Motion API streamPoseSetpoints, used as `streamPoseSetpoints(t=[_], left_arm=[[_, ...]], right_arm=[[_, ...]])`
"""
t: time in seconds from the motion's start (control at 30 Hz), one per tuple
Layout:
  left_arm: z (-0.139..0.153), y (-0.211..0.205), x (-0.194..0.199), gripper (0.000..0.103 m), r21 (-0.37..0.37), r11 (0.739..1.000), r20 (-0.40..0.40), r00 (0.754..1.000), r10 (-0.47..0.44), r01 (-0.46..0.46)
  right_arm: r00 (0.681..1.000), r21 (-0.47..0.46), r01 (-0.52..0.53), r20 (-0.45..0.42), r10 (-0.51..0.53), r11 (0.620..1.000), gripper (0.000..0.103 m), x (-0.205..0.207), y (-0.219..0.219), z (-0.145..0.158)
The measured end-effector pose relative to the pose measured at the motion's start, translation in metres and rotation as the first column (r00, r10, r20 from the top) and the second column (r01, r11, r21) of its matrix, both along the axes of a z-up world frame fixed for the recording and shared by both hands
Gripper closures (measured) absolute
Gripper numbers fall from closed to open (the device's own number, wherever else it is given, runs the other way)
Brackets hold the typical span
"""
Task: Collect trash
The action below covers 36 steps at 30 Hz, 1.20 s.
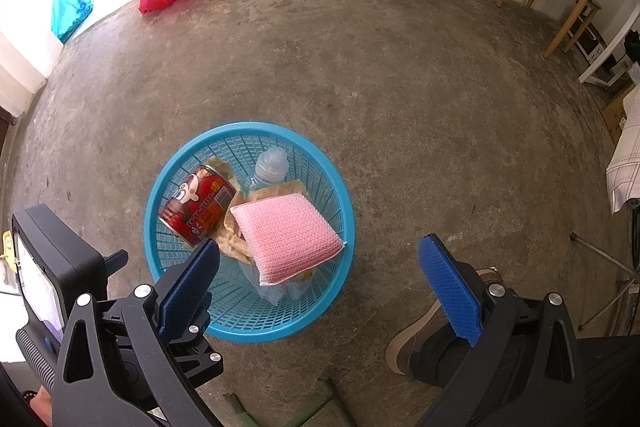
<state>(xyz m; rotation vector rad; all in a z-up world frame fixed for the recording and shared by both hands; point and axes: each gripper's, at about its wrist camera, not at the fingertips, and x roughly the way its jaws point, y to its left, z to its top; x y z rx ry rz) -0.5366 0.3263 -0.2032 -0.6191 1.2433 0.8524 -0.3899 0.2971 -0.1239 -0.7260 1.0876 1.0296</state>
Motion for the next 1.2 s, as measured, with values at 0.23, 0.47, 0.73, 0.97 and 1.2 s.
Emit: streamPoseSetpoints(t=[0.23, 0.47, 0.73, 0.97, 1.2], left_arm=[[0.0003, -0.0018, 0.0014, 0.008, 0.0, 1.0, 0.007, 1.0, -0.012, 0.012], [0.0011, -0.0014, 0.0008, 0.008, -0.001, 1.0, 0.011, 1.0, -0.01, 0.01], [0.0027, 0.0002, 0.0022, 0.008, -0.005, 1.0, 0.011, 1.0, -0.008, 0.008], [0.0026, 0.0015, 0.0024, 0.008, -0.007, 1.0, 0.012, 1.0, -0.011, 0.012], [0.0012, 0.0017, 0.0016, 0.008, -0.009, 1.0, 0.009, 1.0, -0.012, 0.012]], right_arm=[[1.0, 0.001, -0.001, 0.0, 0.001, 1.0, 0.006, -0.0001, -0.0007, 0.0001], [1.0, -0.001, -0.001, 0.001, 0.001, 1.0, 0.006, -0.0001, -0.0002, 0.0004], [1.0, -0.001, -0.001, 0.0, 0.001, 1.0, 0.006, -0.0004, -0.0008, -0.0001], [1.0, -0.001, 0.0, 0.0, 0.0, 1.0, 0.006, -0.0001, 0.0001, 0.0003], [1.0, 0.0, -0.001, 0.0, 0.001, 1.0, 0.006, 0.0, 0.0002, 0.0006]])
